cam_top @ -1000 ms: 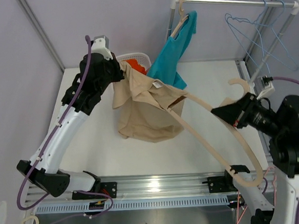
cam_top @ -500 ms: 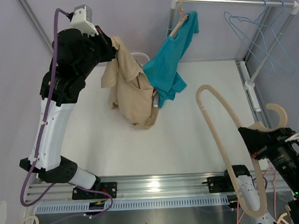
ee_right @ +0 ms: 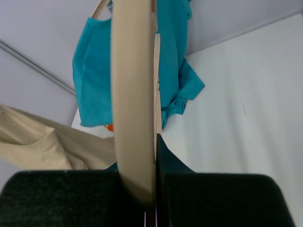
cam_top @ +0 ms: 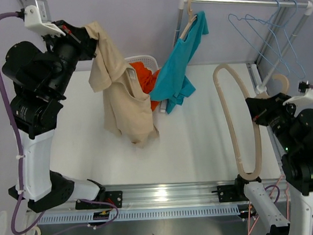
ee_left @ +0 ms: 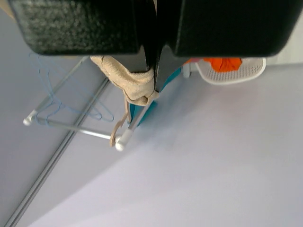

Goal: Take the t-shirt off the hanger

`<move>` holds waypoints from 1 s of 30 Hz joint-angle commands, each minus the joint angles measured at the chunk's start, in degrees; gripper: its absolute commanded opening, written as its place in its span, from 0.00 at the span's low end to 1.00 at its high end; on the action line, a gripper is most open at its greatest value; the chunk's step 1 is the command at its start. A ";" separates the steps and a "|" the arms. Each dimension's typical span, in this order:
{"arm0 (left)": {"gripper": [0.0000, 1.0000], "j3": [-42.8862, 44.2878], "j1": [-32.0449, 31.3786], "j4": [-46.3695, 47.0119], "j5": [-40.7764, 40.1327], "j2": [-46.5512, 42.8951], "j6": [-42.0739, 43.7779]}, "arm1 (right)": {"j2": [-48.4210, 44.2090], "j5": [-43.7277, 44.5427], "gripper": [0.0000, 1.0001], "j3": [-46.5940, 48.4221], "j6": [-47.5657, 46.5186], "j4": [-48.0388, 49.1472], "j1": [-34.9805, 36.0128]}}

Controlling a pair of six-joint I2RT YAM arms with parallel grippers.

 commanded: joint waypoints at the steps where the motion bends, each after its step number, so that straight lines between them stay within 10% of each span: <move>1: 0.01 3.86 0.23 9.30 -1.95 2.86 3.84 | 4.69 1.01 0.00 2.16 1.32 11.30 0.22; 22: 0.01 15.11 8.75 36.47 9.04 20.26 7.27 | 28.24 8.48 0.00 15.96 -7.20 23.52 0.13; 30: 0.01 -6.05 11.30 33.41 7.71 26.30 -6.04 | 45.37 5.05 0.00 27.43 -10.01 21.35 -2.95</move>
